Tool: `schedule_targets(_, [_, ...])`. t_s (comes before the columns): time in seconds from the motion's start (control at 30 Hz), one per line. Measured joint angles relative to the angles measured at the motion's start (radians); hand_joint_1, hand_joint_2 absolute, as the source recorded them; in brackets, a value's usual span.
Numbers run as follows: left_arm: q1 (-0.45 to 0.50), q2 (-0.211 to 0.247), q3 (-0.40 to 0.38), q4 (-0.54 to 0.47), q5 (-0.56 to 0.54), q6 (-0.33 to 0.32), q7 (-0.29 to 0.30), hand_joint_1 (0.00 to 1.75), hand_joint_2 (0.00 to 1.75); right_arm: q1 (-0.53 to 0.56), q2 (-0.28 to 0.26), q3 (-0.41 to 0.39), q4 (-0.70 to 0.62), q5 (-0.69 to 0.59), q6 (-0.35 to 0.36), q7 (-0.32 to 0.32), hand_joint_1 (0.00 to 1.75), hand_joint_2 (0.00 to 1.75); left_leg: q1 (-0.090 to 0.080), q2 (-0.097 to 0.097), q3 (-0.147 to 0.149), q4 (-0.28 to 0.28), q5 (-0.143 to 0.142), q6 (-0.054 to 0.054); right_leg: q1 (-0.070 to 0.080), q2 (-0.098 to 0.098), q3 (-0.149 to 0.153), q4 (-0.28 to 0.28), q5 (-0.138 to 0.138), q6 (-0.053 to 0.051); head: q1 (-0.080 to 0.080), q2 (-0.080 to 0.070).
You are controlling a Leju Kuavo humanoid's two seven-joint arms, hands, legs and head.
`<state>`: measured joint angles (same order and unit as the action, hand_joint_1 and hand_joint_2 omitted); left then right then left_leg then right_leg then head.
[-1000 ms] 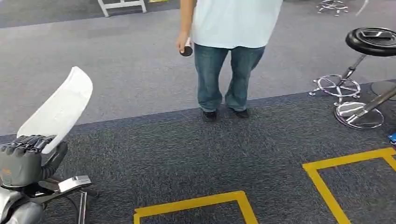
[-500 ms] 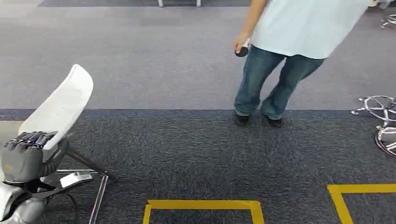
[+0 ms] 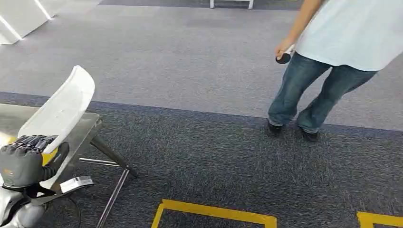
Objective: Take the parts from the cabinet and place them on the table.
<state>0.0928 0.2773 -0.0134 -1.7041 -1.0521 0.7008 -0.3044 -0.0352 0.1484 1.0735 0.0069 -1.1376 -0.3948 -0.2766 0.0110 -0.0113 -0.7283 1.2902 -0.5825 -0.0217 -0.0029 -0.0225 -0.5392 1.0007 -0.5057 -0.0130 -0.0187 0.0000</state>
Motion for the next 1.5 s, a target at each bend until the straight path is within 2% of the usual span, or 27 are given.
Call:
schedule_targets(0.07, [0.002, -0.001, -0.001, 0.005, 0.0, 0.0, -0.002, 1.75, 1.75, 0.001, 0.0, 0.0, 0.0, 0.0, 0.0, 0.0, 0.0, 0.0, 0.002, 0.002, -0.013, 0.03, 0.011, -0.002, 0.003, -0.029, 0.001, 0.0, -0.003, -0.001, 0.0, 0.0])
schedule_targets(0.13, [0.002, -0.002, 0.0, 0.008, 0.0, 0.0, -0.002, 1.75, 1.75, 0.0, 0.0, 0.0, 0.0, -0.001, -0.002, 0.0, 0.0, 0.0, 0.001, 0.016, 0.065, -0.12, 0.095, 0.001, 0.004, -0.056, 0.007, 0.0, -0.008, 0.001, 0.0, 0.0])
schedule_targets(0.17, [0.001, -0.001, 0.0, 0.008, 0.0, 0.0, -0.002, 1.75, 1.75, 0.0, 0.0, 0.0, 0.0, -0.001, -0.003, 0.001, 0.0, 0.0, -0.002, 0.048, 0.117, -0.214, 0.133, 0.006, 0.004, -0.066, 0.013, 0.0, -0.012, 0.004, 0.0, 0.0])
schedule_targets(0.2, [-0.001, -0.001, 0.0, 0.008, 0.001, 0.0, -0.002, 1.75, 1.75, 0.001, 0.0, 0.0, 0.0, -0.002, -0.003, 0.002, 0.0, 0.0, -0.013, 0.096, 0.143, -0.259, 0.116, 0.009, 0.007, -0.075, 0.017, -0.001, -0.015, 0.009, 0.001, 0.0])
schedule_targets(0.23, [-0.003, -0.002, -0.001, 0.009, 0.002, 0.0, -0.002, 1.75, 1.75, 0.0, 0.001, 0.0, 0.0, -0.002, -0.005, 0.002, 0.0, 0.0, -0.018, 0.085, 0.141, -0.271, 0.12, 0.022, 0.013, -0.087, 0.017, 0.002, -0.02, 0.015, 0.0, 0.0])
schedule_targets(0.33, [0.0, 0.0, 0.0, 0.01, 0.003, 0.0, 0.004, 1.75, 1.75, -0.001, 0.001, 0.0, 0.0, -0.002, -0.006, 0.003, 0.0, 0.0, -0.023, 0.049, 0.136, -0.273, 0.12, 0.036, 0.01, -0.121, 0.028, -0.005, -0.024, 0.027, 0.0, 0.0])
schedule_targets(0.37, [0.001, 0.002, 0.001, 0.01, 0.003, 0.0, 0.005, 1.75, 1.75, -0.002, 0.001, 0.001, 0.0, -0.002, -0.006, 0.003, 0.0, 0.0, -0.011, 0.036, 0.147, -0.285, 0.128, 0.044, 0.007, -0.109, 0.021, -0.001, -0.033, 0.037, -0.001, 0.0])
schedule_targets(0.4, [0.0, 0.002, 0.001, 0.01, 0.003, 0.001, 0.006, 1.75, 1.75, -0.003, 0.001, 0.002, 0.0, 0.0, -0.006, 0.002, 0.0, 0.0, -0.01, 0.028, 0.149, -0.288, 0.128, 0.049, 0.005, -0.04, 0.014, 0.026, -0.052, 0.041, 0.007, 0.0])
schedule_targets(0.43, [-0.005, 0.003, 0.0, 0.01, 0.002, 0.001, 0.008, 1.75, 1.75, -0.002, 0.001, 0.002, 0.0, -0.001, -0.006, 0.001, 0.0, 0.0, -0.01, 0.018, 0.147, -0.288, 0.13, 0.054, 0.003, -0.003, -0.015, 0.089, -0.086, 0.041, 0.01, 0.0])
schedule_targets(0.5, [-0.003, 0.002, -0.002, 0.01, 0.002, 0.0, 0.016, 1.75, 1.75, 0.001, 0.001, 0.002, 0.0, -0.002, -0.006, 0.002, 0.0, 0.0, -0.009, -0.009, 0.146, -0.287, 0.129, 0.056, 0.002, 0.02, -0.107, 0.264, -0.153, 0.044, 0.015, 0.0])
schedule_targets(0.57, [-0.003, 0.002, -0.003, 0.011, 0.002, 0.0, 0.021, 1.75, 1.75, 0.002, 0.001, 0.002, 0.0, -0.002, -0.006, 0.002, 0.0, 0.0, -0.009, -0.036, 0.147, -0.287, 0.129, 0.056, 0.002, 0.021, -0.148, 0.313, -0.144, 0.045, 0.015, 0.0])
schedule_targets(0.63, [-0.003, 0.002, -0.003, 0.011, 0.003, 0.0, 0.028, 1.75, 1.75, 0.001, 0.001, 0.002, 0.0, -0.003, -0.006, 0.002, 0.0, 0.0, -0.007, -0.066, 0.149, -0.286, 0.128, 0.054, -0.001, 0.027, -0.106, 0.197, -0.058, 0.044, 0.015, 0.0])
schedule_targets(0.67, [-0.003, 0.002, -0.003, 0.011, 0.003, 0.0, 0.03, 1.75, 1.75, 0.001, 0.001, 0.002, 0.0, -0.003, -0.006, 0.002, 0.0, 0.0, -0.004, -0.079, 0.151, -0.283, 0.126, 0.051, -0.005, 0.048, -0.066, 0.106, -0.009, 0.044, 0.015, 0.0])
schedule_targets(0.7, [-0.004, 0.002, -0.003, 0.011, 0.004, 0.0, 0.032, 1.75, 1.75, 0.002, 0.001, 0.002, 0.0, -0.003, -0.005, 0.002, 0.0, 0.0, -0.002, -0.091, 0.148, -0.278, 0.123, 0.045, -0.012, 0.102, -0.036, 0.032, 0.013, 0.047, 0.016, 0.0])
schedule_targets(0.73, [-0.007, 0.003, -0.003, 0.011, 0.004, 0.0, 0.033, 1.75, 1.75, 0.001, 0.001, 0.002, 0.0, -0.003, -0.005, 0.001, 0.0, 0.0, -0.006, -0.107, 0.139, -0.266, 0.119, 0.037, -0.016, 0.124, -0.019, 0.007, -0.003, 0.044, 0.013, 0.0])
schedule_targets(0.83, [0.0, 0.005, -0.003, 0.011, 0.004, 0.0, 0.034, 1.75, 1.75, 0.0, 0.001, 0.002, 0.0, -0.004, -0.005, 0.002, 0.0, 0.0, 0.003, -0.141, 0.131, -0.276, 0.13, 0.018, -0.006, 0.088, -0.014, 0.014, -0.001, 0.03, 0.013, 0.0])
schedule_targets(0.87, [0.001, 0.008, -0.003, 0.011, 0.004, 0.001, 0.034, 1.75, 1.75, 0.0, 0.002, 0.002, 0.0, -0.004, -0.005, 0.002, 0.0, 0.0, 0.002, -0.148, 0.128, -0.273, 0.128, 0.015, -0.013, 0.073, -0.011, 0.005, 0.003, 0.022, 0.014, 0.0])
schedule_targets(0.93, [-0.003, 0.011, -0.003, 0.011, 0.005, 0.0, 0.034, 1.75, 1.75, 0.001, 0.002, 0.002, 0.0, -0.003, -0.005, 0.001, 0.0, 0.0, -0.005, -0.038, 0.098, -0.198, 0.08, 0.009, -0.01, 0.042, -0.002, 0.0, 0.001, 0.007, 0.001, 0.0])
schedule_targets(1.0, [-0.005, 0.011, -0.003, 0.011, 0.006, 0.0, 0.034, 1.75, 1.75, 0.003, 0.002, 0.002, 0.0, -0.003, -0.005, 0.001, 0.0, 0.0, -0.001, -0.003, 0.022, -0.036, 0.005, 0.002, -0.005, 0.01, 0.0, 0.0, -0.003, 0.0, 0.002, 0.0])
schedule_targets(1.07, [-0.001, 0.01, -0.003, 0.011, 0.007, 0.0, 0.034, 1.75, 1.75, 0.003, 0.002, 0.002, 0.0, -0.003, -0.006, 0.001, 0.0, 0.0, 0.001, 0.001, -0.019, 0.044, -0.011, 0.0, -0.002, -0.02, 0.002, 0.0, -0.009, 0.0, 0.002, 0.0])
schedule_targets(1.1, [0.0, 0.01, -0.003, 0.011, 0.007, 0.0, 0.033, 1.75, 1.75, 0.003, 0.002, 0.002, 0.0, -0.003, -0.006, 0.001, 0.0, 0.0, 0.001, 0.003, -0.002, 0.013, 0.018, 0.0, -0.002, -0.035, 0.006, 0.0, -0.012, 0.0, 0.001, 0.0])
schedule_targets(1.17, [0.0, 0.011, -0.002, 0.011, 0.008, 0.0, 0.031, 1.75, 1.75, 0.003, 0.002, 0.002, 0.0, -0.003, -0.005, 0.001, 0.0, 0.0, -0.001, 0.022, 0.084, -0.154, 0.109, 0.007, 0.0, -0.061, 0.019, 0.0, -0.021, 0.004, 0.002, 0.0])
schedule_targets(1.2, [0.0, 0.011, -0.002, 0.011, 0.008, 0.0, 0.031, 1.75, 1.75, 0.003, 0.002, 0.002, 0.0, -0.003, -0.006, 0.001, 0.0, 0.0, -0.006, 0.065, 0.128, -0.243, 0.136, 0.014, 0.002, -0.072, 0.027, 0.0, -0.027, 0.008, 0.002, 0.0])
schedule_targets(1.23, [-0.003, 0.011, -0.002, 0.011, 0.008, 0.0, 0.03, 1.75, 1.75, 0.002, 0.002, 0.002, 0.0, -0.003, -0.006, 0.0, 0.0, 0.0, -0.024, 0.12, 0.139, -0.257, 0.115, 0.021, 0.01, -0.082, 0.027, 0.001, -0.032, 0.014, 0.002, 0.0])
schedule_targets(1.37, [0.0, 0.011, -0.001, 0.011, 0.01, 0.0, 0.029, 1.75, 1.75, -0.001, 0.002, 0.002, 0.0, -0.003, -0.006, 0.0, 0.0, 0.0, -0.022, 0.065, 0.132, -0.27, 0.118, 0.04, 0.014, -0.136, 0.044, -0.005, -0.045, 0.035, 0.003, 0.0])
schedule_targets(1.43, [-0.004, 0.011, -0.001, 0.01, 0.011, 0.001, 0.029, 1.75, 1.75, 0.0, 0.002, 0.003, 0.0, -0.002, -0.006, -0.002, 0.0, 0.0, -0.012, 0.042, 0.141, -0.278, 0.123, 0.055, 0.007, -0.027, 0.018, 0.053, -0.085, 0.044, 0.011, 0.0])
schedule_targets(1.5, [-0.006, 0.008, -0.002, 0.01, 0.01, 0.001, 0.029, 1.75, 1.75, 0.002, 0.002, 0.003, 0.0, -0.003, -0.006, 0.0, 0.0, 0.0, -0.011, 0.013, 0.14, -0.278, 0.122, 0.06, 0.004, 0.016, -0.069, 0.218, -0.155, 0.047, 0.018, 0.0])
